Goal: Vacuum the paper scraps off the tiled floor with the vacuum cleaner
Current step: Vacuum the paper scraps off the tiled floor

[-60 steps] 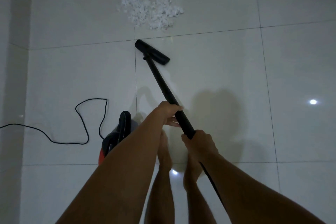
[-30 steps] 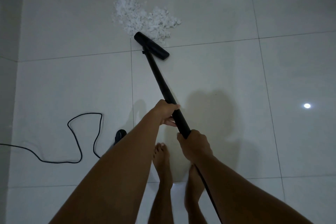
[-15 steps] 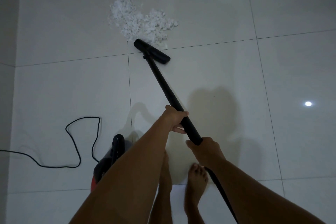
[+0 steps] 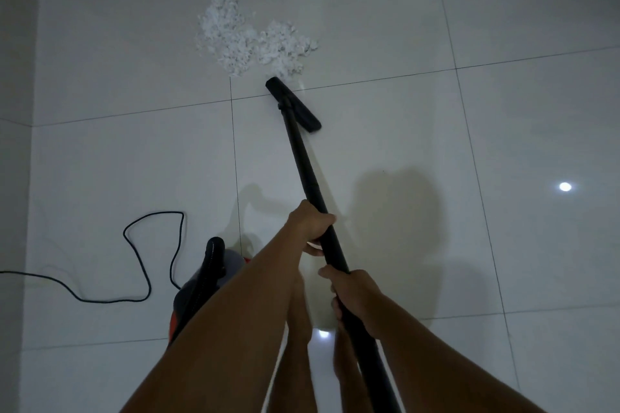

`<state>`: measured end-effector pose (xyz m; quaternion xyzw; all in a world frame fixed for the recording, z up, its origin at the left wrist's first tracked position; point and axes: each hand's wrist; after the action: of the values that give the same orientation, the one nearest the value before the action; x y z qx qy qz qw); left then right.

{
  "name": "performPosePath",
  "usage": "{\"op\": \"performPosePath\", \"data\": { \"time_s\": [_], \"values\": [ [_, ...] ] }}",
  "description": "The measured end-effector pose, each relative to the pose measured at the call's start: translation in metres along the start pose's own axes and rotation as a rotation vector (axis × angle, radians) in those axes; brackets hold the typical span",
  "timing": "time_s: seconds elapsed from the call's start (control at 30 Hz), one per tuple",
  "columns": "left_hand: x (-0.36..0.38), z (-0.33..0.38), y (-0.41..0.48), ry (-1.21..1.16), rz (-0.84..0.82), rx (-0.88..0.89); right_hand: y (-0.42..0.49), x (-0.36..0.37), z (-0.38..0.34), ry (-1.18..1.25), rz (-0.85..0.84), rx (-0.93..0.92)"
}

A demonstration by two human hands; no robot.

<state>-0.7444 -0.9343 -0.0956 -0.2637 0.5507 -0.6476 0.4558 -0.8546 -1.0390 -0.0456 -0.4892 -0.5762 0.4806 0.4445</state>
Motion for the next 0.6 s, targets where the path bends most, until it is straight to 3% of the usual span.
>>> {"op": "performPosePath", "data": {
  "time_s": [0.2, 0.33, 0.47, 0.6],
  "values": [
    [-0.012, -0.030, -0.024, -0.006, 0.126, 0.048, -0.027, 0.027, 0.005, 0.142, -0.126, 0.048],
    [-0.024, -0.042, -0.031, -0.025, 0.119, 0.018, -0.041, 0.046, -0.002, 0.110, -0.156, -0.022],
    [-0.043, -0.049, -0.035, -0.084, 0.088, 0.016, -0.042, 0.062, -0.002, -0.263, 0.180, -0.090],
    [-0.068, -0.039, -0.031, -0.103, 0.142, 0.090, -0.035, 0.081, -0.021, -0.391, 0.294, -0.197]
  ]
}}
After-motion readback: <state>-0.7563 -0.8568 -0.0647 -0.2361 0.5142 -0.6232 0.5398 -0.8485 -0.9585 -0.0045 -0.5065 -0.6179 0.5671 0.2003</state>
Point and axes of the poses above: each hand's wrist, its own y-axis towards the middle knuckle, its own x-axis out of the palm, z = x × y, and after that the axes turned 2 degrees about -z, right-handed
